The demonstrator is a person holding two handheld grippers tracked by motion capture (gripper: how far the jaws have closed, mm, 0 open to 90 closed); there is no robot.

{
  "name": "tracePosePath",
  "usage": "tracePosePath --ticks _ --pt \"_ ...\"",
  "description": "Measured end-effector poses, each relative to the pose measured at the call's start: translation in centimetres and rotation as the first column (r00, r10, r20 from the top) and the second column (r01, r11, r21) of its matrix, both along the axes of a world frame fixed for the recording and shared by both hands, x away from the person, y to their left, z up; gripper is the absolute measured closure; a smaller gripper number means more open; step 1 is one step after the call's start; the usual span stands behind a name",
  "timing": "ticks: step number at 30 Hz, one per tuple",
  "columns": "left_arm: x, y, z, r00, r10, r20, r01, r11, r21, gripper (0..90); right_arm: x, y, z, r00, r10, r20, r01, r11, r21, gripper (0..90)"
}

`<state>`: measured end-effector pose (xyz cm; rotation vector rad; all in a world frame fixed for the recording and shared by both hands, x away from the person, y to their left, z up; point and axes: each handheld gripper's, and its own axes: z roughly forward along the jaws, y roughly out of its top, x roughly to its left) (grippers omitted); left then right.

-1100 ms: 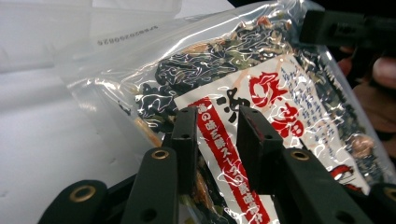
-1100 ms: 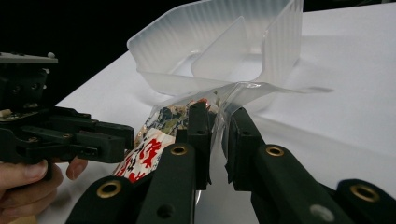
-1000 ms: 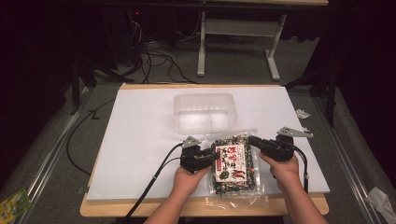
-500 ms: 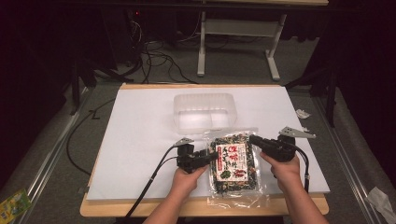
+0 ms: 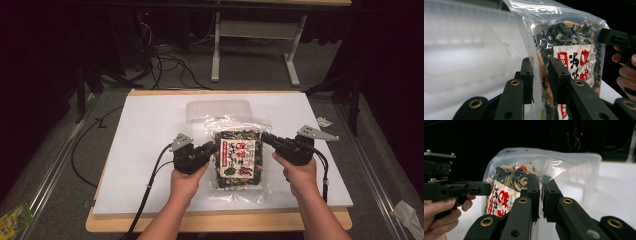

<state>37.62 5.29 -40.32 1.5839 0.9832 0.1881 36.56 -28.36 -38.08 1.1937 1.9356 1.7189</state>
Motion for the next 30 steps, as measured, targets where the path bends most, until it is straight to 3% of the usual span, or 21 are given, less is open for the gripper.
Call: tracePosePath --ticks 3,6,10,13,19,22,25,30 --pt "0.0 0.8 1.6 0.9979 0.028 0.059 -0.029 0.9995 0.016 75.5 0.3 1.1 1.5 0.9993 -0.001 0.036 0.002 1.0 -0.011 85.3" --pt "-0.1 1.5 3.2 0.9901 0.045 0.133 -0.05 0.9981 0.034 75.9 0.6 2.1 2.9 0.9974 -0.005 0.072 0.006 1.0 -0.013 83.9" --pt "-0.5 1.8 3.7 0.9825 0.048 0.18 -0.06 0.9963 0.062 75.6 0.6 2.8 3.8 0.9944 -0.011 0.105 0.014 1.0 -0.02 81.8" --pt "-0.6 1.8 2.7 0.9809 0.05 0.188 -0.068 0.9931 0.095 74.5 0.5 3.1 3.1 0.9944 -0.013 0.105 0.018 0.999 -0.044 80.1" --pt "-0.9 1.6 1.3 0.9774 0.044 0.207 -0.067 0.9925 0.103 73.1 0.2 2.9 1.4 0.9958 0.003 0.092 0.001 0.999 -0.039 76.0" --pt "-1.1 1.5 1.1 0.9749 0.032 0.22 -0.056 0.9931 0.103 72.6 0.2 2.8 1.0 0.9942 0.045 0.098 -0.043 0.999 -0.022 68.4" --pt "-1.3 1.2 1.1 0.971 0.027 0.238 -0.054 0.9928 0.107 71.6 0.5 2.9 0.5 0.9926 0.098 0.071 -0.096 0.995 -0.028 58.5" --pt "-1.3 1.4 1.0 0.9731 0.029 0.229 -0.053 0.9934 0.101 67.9 1.0 3.5 -0.3 0.9802 0.196 0.032 -0.193 0.978 -0.076 54.3"
